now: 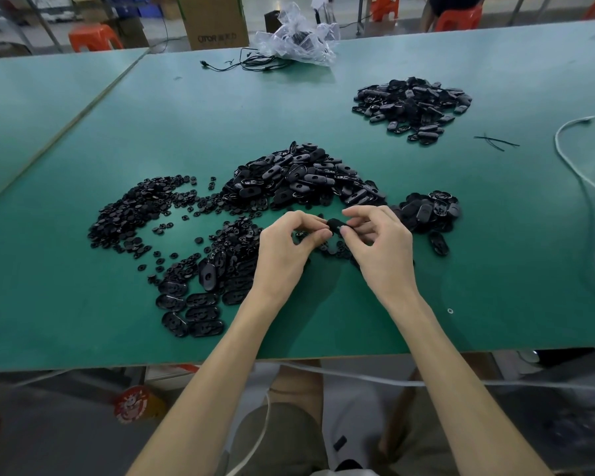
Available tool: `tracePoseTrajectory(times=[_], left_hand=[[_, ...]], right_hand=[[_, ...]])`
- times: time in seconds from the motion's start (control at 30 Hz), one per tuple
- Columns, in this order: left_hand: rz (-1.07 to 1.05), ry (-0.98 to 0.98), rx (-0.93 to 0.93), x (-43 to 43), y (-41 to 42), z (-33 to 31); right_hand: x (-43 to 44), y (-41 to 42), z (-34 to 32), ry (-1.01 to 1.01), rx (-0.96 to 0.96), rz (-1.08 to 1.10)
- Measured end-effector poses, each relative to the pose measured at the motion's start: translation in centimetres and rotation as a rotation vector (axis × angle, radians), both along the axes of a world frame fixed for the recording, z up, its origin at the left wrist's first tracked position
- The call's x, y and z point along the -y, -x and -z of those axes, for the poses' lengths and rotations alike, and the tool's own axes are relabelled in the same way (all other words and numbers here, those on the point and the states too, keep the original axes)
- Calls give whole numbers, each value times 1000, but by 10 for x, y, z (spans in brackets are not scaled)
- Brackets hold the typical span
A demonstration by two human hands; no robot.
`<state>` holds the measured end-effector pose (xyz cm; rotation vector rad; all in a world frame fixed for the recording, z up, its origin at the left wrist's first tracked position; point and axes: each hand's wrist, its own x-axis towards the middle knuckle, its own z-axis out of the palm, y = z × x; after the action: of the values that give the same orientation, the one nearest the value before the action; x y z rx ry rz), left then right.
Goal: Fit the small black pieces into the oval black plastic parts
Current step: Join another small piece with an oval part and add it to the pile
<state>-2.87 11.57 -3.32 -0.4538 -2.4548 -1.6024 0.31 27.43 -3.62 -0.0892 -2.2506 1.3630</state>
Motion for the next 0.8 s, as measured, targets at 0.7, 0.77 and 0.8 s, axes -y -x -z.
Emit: tracePoseTrajectory(times=[0.7,0.77,0.8], left_hand=[[24,-57,0,1,2,2],[58,-93,19,1,2,2],[81,-93,25,1,1,2]], right_hand=[[-1,-1,0,80,19,-28],[-1,-2,-2,107,27,-47],[0,-2,-2,112,27,-60]])
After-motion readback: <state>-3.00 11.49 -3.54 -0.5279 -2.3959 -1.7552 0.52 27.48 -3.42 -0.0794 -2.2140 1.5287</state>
